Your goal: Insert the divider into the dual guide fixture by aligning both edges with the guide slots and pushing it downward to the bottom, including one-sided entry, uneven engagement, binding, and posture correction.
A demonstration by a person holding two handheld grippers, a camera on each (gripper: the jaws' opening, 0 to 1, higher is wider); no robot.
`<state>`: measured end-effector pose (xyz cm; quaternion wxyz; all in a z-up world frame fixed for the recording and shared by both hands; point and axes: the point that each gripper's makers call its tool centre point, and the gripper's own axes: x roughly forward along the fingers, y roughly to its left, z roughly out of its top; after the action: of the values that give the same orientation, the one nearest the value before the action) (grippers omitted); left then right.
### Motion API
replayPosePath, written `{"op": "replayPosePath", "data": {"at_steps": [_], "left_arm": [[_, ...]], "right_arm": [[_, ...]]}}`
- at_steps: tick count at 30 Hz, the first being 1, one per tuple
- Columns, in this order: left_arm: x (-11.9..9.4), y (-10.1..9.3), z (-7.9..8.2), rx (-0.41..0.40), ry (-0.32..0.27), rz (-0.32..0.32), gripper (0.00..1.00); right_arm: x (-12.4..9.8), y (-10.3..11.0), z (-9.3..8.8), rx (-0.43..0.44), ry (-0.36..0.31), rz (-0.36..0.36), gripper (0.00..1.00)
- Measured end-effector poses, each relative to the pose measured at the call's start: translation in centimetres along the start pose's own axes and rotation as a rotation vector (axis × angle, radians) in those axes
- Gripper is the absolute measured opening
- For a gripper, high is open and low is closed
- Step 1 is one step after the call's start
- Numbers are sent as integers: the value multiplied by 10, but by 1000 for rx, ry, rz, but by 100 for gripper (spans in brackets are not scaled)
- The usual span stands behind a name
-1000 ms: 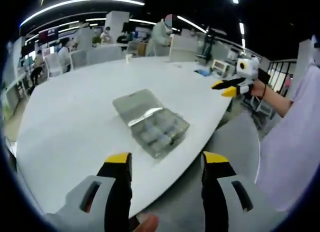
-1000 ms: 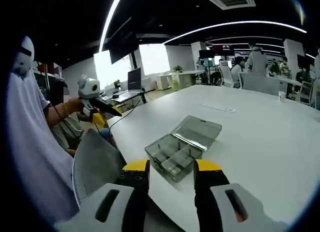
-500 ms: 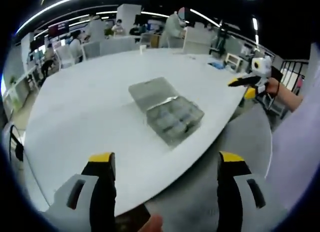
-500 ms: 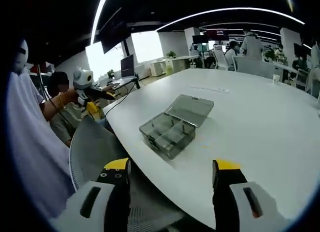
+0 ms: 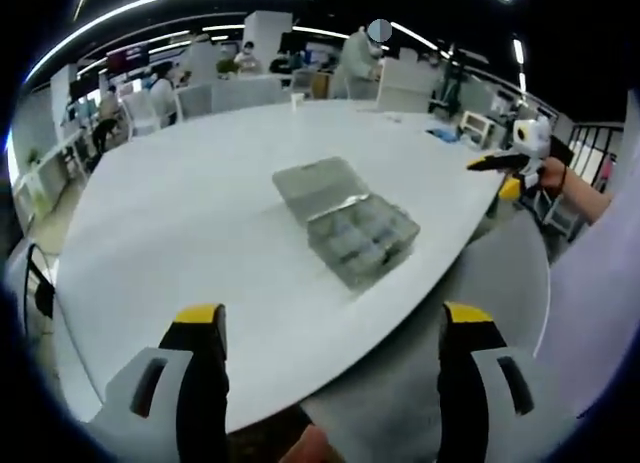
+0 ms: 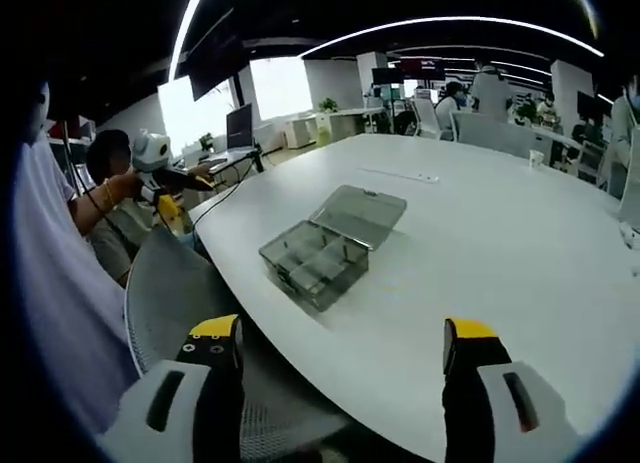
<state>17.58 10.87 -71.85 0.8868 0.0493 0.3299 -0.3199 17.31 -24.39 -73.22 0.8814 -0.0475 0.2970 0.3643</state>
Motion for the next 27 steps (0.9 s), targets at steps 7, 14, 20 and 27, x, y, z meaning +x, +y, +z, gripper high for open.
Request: {"op": "replayPosePath", "data": {"at_steps": [7,14,20,27], "left_arm": [[-1,-2,2,-1,-4,3,87],[-1,-2,5,-4,-5,9,87],[0,-3,7,-5,-9,6,87],[-1,-1,7,-12,-13,9,87]], "right_arm": [[0,3,3,-4,-4,-11,83],[-1,-3,4,11,-16,-22,83],[2,-5,6,17,-13,-25,83],[3,-2,10,15,-13,-21,83]]}}
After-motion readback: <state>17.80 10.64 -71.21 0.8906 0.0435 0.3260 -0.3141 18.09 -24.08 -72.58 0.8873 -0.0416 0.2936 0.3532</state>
